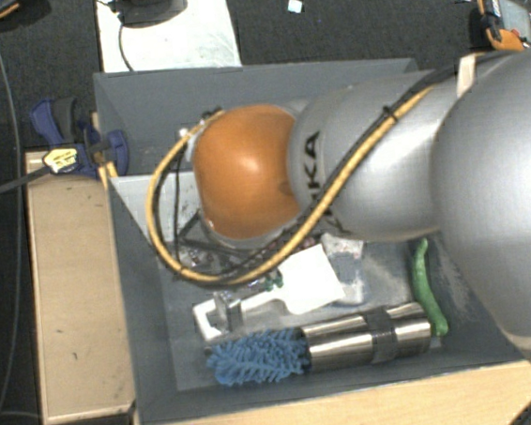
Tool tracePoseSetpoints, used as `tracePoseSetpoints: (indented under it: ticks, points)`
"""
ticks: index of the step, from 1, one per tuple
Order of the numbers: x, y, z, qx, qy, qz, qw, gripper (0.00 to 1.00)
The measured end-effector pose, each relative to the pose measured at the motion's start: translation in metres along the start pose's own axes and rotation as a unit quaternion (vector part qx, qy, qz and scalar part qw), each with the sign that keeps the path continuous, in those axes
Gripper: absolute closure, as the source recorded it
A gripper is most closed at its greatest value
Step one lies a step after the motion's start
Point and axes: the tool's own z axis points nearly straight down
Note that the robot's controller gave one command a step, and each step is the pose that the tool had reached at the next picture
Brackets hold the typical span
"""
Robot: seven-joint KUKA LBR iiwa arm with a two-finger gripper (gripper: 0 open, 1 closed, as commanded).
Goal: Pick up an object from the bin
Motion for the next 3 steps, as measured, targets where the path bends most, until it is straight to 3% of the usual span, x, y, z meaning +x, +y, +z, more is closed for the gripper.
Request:
tracePoseSetpoints:
  ticks: [1, 2, 3]
  points:
    - [-0.024, -0.005, -0.012, 0.000, -0.0049, 0.010, 0.9999, 0.00]
    - [-0.023, -0.005, -0.009, 0.000, -0.0049, 0.005, 1.0000, 0.00]
    - [0.019, -0.020, 0.038, 0.000, -0.0045, -0.077, 0.9970, 0.00]
